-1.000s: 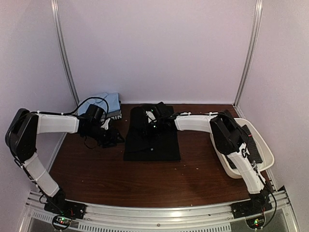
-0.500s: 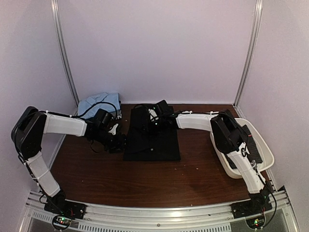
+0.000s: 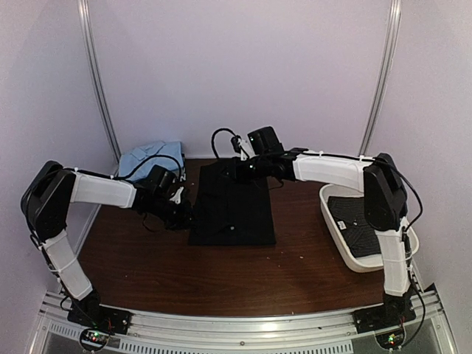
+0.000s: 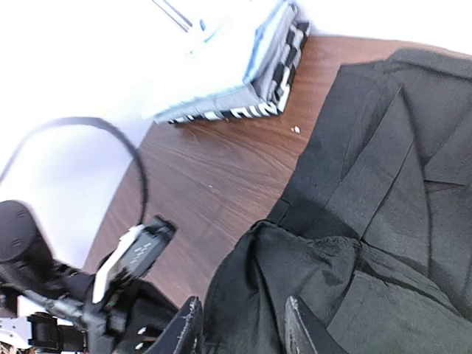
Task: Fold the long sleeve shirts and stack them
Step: Smooth out the 2/3-rectangle-folded shirt at the center of the board.
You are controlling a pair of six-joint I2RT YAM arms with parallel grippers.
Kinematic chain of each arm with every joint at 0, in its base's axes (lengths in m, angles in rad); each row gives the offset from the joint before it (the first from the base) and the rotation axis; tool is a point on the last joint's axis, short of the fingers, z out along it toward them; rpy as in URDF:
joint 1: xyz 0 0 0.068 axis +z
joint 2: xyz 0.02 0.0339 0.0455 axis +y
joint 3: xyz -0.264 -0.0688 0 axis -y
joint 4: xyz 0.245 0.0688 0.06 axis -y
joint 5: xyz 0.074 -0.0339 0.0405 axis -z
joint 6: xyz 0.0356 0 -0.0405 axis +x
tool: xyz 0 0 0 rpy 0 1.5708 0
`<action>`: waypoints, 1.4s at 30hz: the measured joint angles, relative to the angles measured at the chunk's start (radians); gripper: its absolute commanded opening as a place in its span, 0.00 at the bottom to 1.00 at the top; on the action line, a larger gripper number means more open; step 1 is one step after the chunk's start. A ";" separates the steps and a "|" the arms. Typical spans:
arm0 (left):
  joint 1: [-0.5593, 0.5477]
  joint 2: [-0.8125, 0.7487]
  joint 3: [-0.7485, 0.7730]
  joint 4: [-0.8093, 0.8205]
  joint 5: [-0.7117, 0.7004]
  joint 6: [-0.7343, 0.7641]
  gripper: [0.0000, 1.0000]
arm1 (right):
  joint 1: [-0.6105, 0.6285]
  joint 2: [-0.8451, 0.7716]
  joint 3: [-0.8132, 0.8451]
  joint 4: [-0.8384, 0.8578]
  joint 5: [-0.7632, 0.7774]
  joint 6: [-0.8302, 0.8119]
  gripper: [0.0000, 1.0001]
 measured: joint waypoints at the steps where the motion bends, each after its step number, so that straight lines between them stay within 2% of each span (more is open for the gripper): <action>1: 0.000 0.002 0.006 0.000 0.000 0.000 0.03 | 0.000 -0.025 -0.020 0.005 0.004 0.000 0.40; 3: 0.000 0.003 0.017 0.003 0.000 -0.005 0.00 | 0.000 -0.066 -0.058 0.016 0.012 -0.002 0.40; 10: 0.000 0.034 0.099 0.005 0.005 -0.006 0.00 | 0.000 -0.119 -0.183 0.037 0.040 -0.009 0.40; 21: 0.009 0.299 0.482 0.006 -0.013 -0.001 0.01 | 0.002 -0.303 -0.392 0.046 0.164 -0.020 0.46; 23: 0.010 0.359 0.542 0.003 -0.015 0.003 0.09 | 0.002 -0.345 -0.423 0.049 0.189 -0.023 0.46; 26: 0.011 0.423 0.593 -0.002 -0.018 0.018 0.34 | 0.002 -0.376 -0.457 0.052 0.210 -0.023 0.47; 30: 0.013 0.451 0.617 -0.014 -0.028 0.031 0.52 | 0.002 -0.378 -0.484 0.050 0.222 -0.022 0.48; 35: 0.021 0.451 0.661 -0.021 -0.028 0.049 0.63 | 0.013 -0.372 -0.486 0.050 0.222 -0.022 0.48; 39: 0.031 0.445 0.666 -0.023 -0.032 0.065 0.65 | 0.042 -0.323 -0.442 0.044 0.222 -0.023 0.48; 42: 0.043 0.435 0.665 -0.031 -0.039 0.074 0.62 | 0.067 -0.269 -0.389 0.045 0.216 -0.025 0.48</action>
